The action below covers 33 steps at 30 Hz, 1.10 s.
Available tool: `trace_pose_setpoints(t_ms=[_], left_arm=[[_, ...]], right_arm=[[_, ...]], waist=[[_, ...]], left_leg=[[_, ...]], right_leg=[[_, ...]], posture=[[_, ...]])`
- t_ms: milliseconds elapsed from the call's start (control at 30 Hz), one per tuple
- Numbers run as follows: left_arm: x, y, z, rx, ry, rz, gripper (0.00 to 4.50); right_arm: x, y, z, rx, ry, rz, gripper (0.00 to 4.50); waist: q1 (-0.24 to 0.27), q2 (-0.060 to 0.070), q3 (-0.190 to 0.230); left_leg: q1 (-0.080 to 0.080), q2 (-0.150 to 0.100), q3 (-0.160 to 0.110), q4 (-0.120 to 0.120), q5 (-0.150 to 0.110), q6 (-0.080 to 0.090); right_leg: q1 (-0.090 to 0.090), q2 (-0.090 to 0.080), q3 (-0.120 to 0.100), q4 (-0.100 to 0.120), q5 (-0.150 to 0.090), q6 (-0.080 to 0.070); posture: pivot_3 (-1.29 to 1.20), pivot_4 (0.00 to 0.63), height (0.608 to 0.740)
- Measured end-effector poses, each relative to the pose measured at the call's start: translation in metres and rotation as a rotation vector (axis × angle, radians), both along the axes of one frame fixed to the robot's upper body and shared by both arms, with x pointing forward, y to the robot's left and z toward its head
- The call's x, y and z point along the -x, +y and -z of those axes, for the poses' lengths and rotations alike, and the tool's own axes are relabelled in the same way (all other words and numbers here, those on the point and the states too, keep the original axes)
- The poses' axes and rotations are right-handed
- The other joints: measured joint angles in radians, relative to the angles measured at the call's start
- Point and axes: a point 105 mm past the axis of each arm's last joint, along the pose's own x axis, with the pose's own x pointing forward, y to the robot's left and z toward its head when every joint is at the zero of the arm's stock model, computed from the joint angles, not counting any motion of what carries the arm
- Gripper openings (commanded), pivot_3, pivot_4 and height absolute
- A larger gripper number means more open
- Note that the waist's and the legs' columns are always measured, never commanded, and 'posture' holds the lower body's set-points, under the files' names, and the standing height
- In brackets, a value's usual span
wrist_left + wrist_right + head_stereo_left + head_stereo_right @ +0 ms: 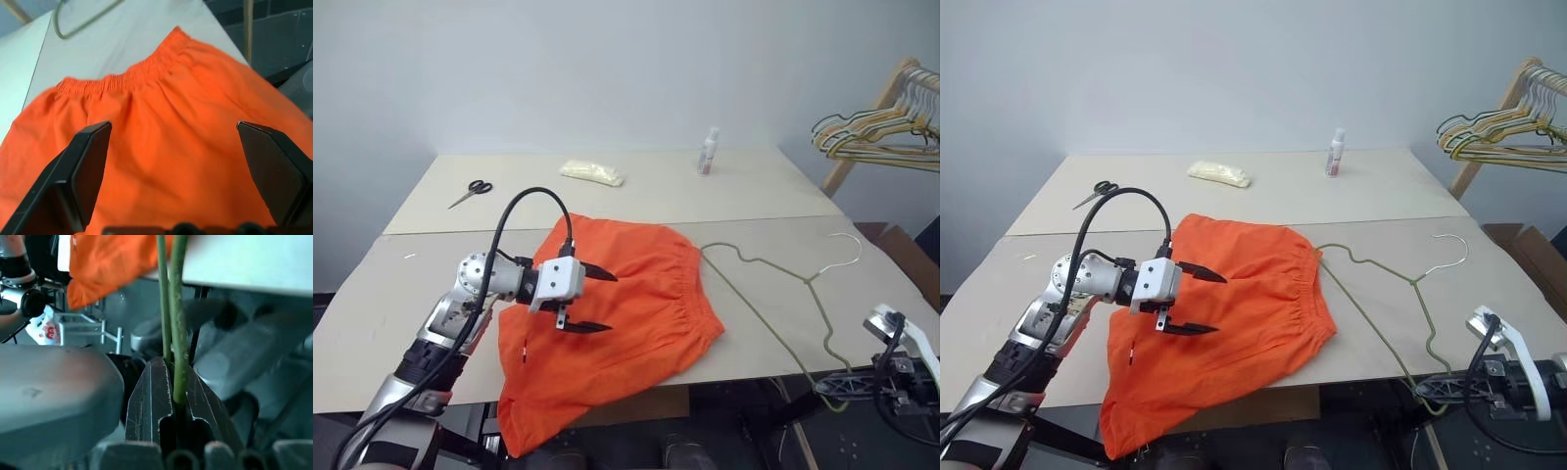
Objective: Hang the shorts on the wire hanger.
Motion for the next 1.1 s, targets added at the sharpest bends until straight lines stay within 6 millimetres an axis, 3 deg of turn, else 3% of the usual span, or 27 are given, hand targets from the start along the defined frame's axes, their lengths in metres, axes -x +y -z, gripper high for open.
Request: trace_pose_setpoints(t_ms=[133,367,600,733,1100], left_arm=[[0.003,0.0,-0.001,-0.01,-0.003,0.019,4.44],[0.003,0.001,-0.002,-0.016,-0.009,0.024,4.44],[0.004,0.001,-0.003,-0.022,-0.016,0.024,4.44],[0.006,0.0,-0.002,-0.019,-0.019,0.025,4.44],[0.008,0.0,0.001,-0.013,-0.009,0.017,4.44]], right_arm=[[0.005,-0.008,0.013,0.043,0.052,-0.018,0.0],[-0.004,-0.008,0.024,0.079,0.058,-0.051,0.0],[-0.016,-0.003,0.027,0.072,0.042,-0.051,0.0],[-0.018,-0.011,0.028,0.092,0.048,-0.013,0.0],[-0.012,-0.016,0.033,0.12,0.08,-0.033,0.0]], waist=[[0.003,0.002,-0.001],[0.01,0.003,-0.001],[0.012,0.003,-0.001],[0.014,0.004,-0.001],[0.012,0.005,-0.001]], left_leg=[[0.0,0.0,0.0,0.001,0.0,0.0],[0.0,-0.001,0.0,0.005,-0.002,0.003],[0.0,-0.001,0.0,0.006,-0.002,0.003],[-0.001,-0.001,0.0,0.006,-0.002,0.004],[0.0,-0.001,0.0,0.006,-0.002,0.004]], right_leg=[[-0.002,0.0,0.0,0.0,0.0,0.0],[-0.002,0.0,0.0,0.0,0.001,0.001],[-0.001,0.0,0.0,0.0,0.001,0.001],[-0.001,-0.001,0.0,0.0,0.002,-0.001],[-0.001,-0.001,0.0,0.001,0.002,-0.001]], posture=[[-0.04,0.0,0.74],[-0.03,0.0,0.74],[-0.02,0.0,0.74],[-0.02,0.0,0.74],[-0.02,0.0,0.74]])
